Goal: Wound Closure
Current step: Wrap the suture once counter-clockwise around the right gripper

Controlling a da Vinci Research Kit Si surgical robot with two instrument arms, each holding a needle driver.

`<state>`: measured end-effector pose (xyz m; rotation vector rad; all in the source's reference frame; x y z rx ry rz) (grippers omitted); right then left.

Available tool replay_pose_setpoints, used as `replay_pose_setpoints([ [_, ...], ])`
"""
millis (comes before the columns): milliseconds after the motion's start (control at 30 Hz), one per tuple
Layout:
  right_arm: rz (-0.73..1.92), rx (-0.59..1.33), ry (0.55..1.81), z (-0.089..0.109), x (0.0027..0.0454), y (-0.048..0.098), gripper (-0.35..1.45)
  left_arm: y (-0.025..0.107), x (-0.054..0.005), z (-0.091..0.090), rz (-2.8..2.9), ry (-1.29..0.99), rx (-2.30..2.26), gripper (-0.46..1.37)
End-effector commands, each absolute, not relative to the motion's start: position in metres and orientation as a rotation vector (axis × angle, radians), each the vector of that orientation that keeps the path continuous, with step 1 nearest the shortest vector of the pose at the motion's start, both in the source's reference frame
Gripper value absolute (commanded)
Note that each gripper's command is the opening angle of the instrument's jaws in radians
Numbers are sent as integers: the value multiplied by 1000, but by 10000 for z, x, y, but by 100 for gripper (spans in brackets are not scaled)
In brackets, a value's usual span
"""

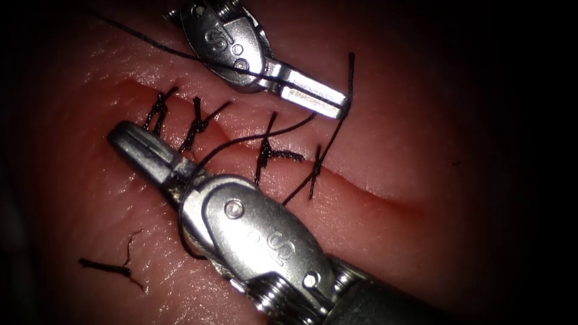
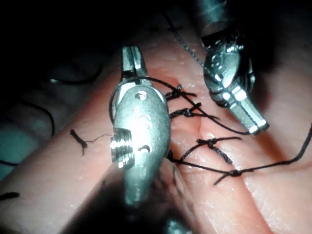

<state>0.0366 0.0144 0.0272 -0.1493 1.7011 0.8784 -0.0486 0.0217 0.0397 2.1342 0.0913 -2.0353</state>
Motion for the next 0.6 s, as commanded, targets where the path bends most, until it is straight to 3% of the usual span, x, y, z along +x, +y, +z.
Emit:
replay_pose_setpoints([
  [33, 901, -164, 1702, 271, 363, 145, -35, 215, -486, 397, -2033, 88, 2135, -35],
  [600, 1193, -328, 1630, 264, 295, 162, -35, 199, -459, 382, -2032, 40, 2189, -35],
])
